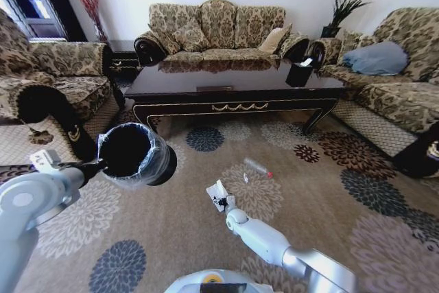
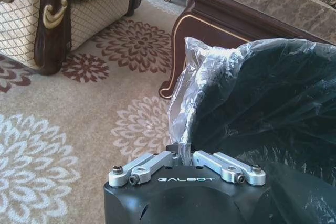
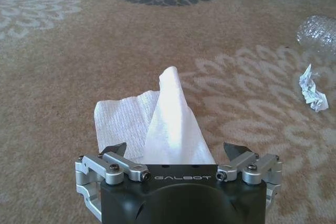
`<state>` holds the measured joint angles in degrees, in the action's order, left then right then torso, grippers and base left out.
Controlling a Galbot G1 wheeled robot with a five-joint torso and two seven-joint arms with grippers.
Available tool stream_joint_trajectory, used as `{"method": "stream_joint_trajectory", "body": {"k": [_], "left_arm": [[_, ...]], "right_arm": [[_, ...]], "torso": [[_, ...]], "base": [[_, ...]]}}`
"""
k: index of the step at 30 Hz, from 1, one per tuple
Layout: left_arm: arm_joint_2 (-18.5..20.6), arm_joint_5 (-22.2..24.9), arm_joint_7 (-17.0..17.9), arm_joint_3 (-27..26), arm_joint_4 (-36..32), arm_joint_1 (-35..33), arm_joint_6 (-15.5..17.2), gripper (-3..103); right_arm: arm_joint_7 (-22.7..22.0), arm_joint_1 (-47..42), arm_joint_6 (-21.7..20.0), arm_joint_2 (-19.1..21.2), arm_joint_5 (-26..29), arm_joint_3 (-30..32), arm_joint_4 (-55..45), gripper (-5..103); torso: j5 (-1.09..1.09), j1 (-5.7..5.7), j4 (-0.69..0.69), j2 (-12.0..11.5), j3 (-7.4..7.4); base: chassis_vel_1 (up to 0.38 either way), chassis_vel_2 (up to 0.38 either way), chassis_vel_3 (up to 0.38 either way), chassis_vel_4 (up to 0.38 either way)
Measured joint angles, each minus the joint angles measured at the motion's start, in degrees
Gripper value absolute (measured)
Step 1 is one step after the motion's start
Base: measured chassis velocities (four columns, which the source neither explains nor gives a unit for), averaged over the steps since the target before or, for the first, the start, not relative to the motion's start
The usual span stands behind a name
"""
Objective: Move to the front of the table and pick up the trash from the floor, then place it into the trash bin.
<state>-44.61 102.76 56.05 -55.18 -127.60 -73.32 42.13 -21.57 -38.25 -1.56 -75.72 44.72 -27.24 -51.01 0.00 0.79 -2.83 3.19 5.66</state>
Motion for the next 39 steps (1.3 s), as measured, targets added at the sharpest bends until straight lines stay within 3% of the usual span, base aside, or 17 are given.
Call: {"method": "stream_joint_trajectory", "body": {"k": [3,5,7,11,17,20,22,29,39], "left_arm": [[-0.1,-0.1,0.0,0.0,0.0,-0.2,0.0,0],[-0.1,-0.2,0.0,0.0,0.0,-0.2,0.0,0],[-0.1,-0.2,0.0,0.0,0.0,-0.2,0.0,0],[-0.1,-0.2,0.0,0.2,0.0,-0.2,0.0,0],[-0.3,-0.4,0.0,0.5,0.1,-0.2,0.0,0],[-0.5,-0.6,0.0,0.8,0.1,-0.1,0.0,0],[-0.6,-0.6,0.0,0.9,0.2,-0.1,0.0,0],[-0.9,-0.8,0.0,1.2,0.3,0.2,0.0,0],[-1.7,-1.5,0.0,1.5,0.2,-0.4,0.0,0]], "right_arm": [[0.3,-0.1,-0.3,0.1,-0.3,0.0,0.2,102],[0.4,-0.5,-0.9,0.2,-1.2,0.0,0.3,92],[0.5,-0.7,-1.1,0.3,-1.8,0.0,0.4,92],[1.3,-1.5,-1.2,0.6,-3.7,0.1,0.4,71],[1.7,-2.0,-1.0,0.6,-4.8,0.3,0.1,55],[1.6,-2.2,-0.1,0.9,-5.6,0.5,-0.2,38],[1.6,-2.3,0.1,1.1,-5.8,0.6,-0.4,38],[2.4,-2.8,3.1,3.4,-7.9,1.6,-4.1,6],[3.4,-5.4,5.9,10.5,-8.5,4.9,-14.0,0]], "torso": [[0.0,0.0,0.0,0.0,0.0],[0.0,0.0,0.0,0.0,0.0],[0.0,0.0,0.0,0.0,0.0],[0.01,0.0,0.01,0.0,-0.01],[0.02,0.0,0.03,0.0,0.0],[0.01,0.0,0.0,0.0,0.0],[0.0,0.0,-0.02,0.0,0.0],[0.0,0.0,0.0,0.0,0.0],[0.01,0.0,0.0,0.0,0.0]], "base": [[0.0,0.0,0.0,0.0],[0.0,0.0,0.0,0.0],[0.0,0.0,0.0,0.0],[0.0,0.0,0.0,0.0],[0.0,0.0,0.0,0.0],[0.0,0.0,0.0,0.0],[0.0,0.0,0.0,0.0],[0.0,0.0,0.0,0.0],[0.0,0.0,0.0,0.0]]}}
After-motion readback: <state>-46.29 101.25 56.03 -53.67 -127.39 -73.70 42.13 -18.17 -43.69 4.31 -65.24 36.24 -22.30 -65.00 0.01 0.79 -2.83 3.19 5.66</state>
